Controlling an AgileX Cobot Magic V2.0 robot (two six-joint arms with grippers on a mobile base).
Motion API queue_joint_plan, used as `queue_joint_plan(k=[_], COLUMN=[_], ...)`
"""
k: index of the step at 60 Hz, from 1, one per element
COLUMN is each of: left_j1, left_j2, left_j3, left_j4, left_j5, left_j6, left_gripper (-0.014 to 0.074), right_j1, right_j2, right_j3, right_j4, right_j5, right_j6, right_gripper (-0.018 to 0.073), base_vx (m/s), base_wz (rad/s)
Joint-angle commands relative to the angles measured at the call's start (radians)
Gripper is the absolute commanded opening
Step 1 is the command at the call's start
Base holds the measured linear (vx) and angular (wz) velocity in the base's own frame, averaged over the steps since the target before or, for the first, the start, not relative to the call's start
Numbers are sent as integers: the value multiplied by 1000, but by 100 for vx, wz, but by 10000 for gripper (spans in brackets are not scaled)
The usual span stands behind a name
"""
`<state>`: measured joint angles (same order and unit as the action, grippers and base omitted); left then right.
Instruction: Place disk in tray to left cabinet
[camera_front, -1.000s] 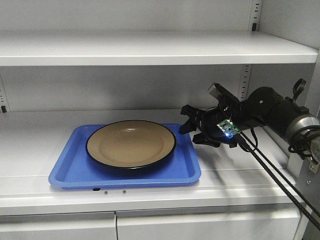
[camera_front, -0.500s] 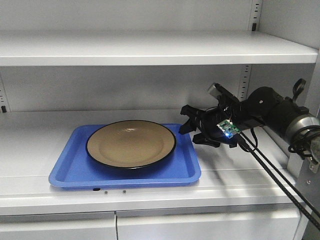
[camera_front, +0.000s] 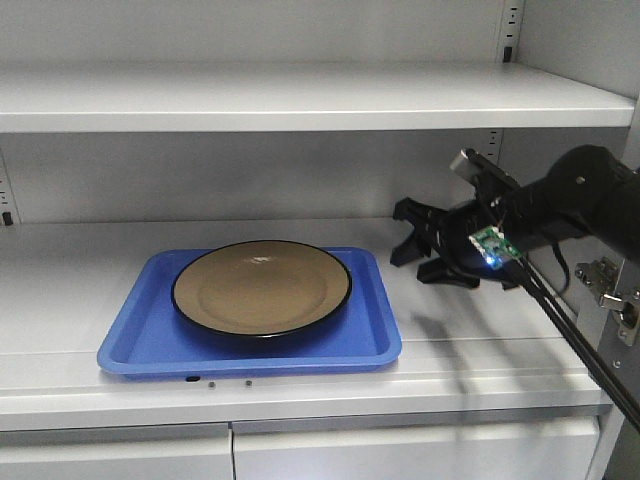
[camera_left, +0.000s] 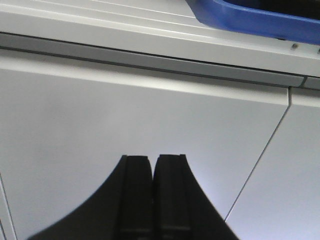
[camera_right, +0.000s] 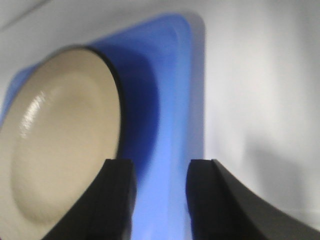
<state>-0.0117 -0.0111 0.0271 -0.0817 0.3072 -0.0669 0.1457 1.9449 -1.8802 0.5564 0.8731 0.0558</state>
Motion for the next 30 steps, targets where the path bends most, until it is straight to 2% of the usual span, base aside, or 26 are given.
queue_joint_plan(k=[1,12,30], left_j1=[-2,-2,-2], left_j2=[-6,-6,-6], left_j3=[19,19,19], left_j4=[-8,-8,-8], left_j5=[-76,-76,-76], left_j6=[-5,-5,-5], left_gripper=[41,41,41], right_j1=[-5,-5,-5], right_j2=[-165,-434,-893], right_j3=[134,534,1053], right_j4=[2,-85,-222], right_j5=[-121,-285,-511], right_j6=[-13,-13,-13], right_gripper=[298,229,105], base_vx=[0,0,0], base_wz=[0,0,0])
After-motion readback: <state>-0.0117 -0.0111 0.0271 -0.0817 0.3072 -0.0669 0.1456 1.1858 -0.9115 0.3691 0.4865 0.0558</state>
